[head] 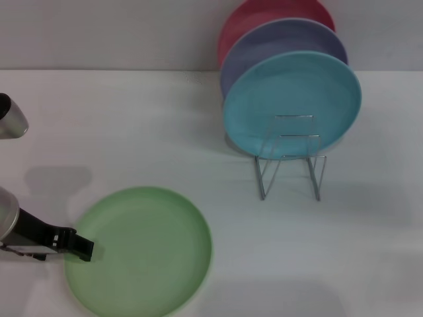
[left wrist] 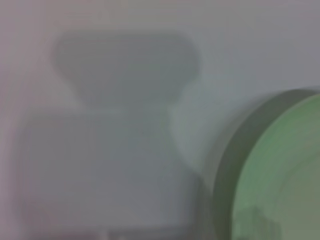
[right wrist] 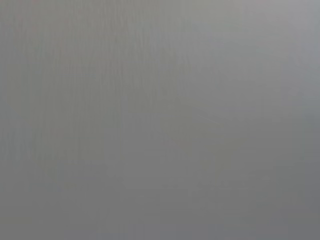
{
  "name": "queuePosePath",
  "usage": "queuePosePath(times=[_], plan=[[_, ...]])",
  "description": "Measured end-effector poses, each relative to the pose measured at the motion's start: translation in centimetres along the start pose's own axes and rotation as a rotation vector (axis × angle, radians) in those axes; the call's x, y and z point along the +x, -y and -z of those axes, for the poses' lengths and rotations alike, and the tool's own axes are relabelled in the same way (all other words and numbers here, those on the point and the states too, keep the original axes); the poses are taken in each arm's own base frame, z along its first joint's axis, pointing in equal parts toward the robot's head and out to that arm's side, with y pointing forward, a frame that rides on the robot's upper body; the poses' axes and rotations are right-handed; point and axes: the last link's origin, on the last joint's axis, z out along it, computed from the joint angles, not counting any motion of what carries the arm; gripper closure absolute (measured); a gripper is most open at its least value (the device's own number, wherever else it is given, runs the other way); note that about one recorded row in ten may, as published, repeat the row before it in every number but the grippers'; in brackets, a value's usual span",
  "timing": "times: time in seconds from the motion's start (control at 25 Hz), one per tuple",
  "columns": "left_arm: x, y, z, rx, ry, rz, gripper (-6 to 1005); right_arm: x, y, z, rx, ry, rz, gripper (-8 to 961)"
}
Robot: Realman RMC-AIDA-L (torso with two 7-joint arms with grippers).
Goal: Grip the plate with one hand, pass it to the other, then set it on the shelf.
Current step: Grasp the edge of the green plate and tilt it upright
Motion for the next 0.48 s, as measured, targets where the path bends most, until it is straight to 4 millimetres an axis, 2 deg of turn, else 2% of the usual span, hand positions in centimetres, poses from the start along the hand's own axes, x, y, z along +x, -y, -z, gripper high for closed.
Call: queuePosePath(times=[0.48], plan=[[0.0,-0.02,-0.28,0.002,0.007,-0.009,207,0.1,-0.05,0.43,0.006,-0.005,-0.005,150]])
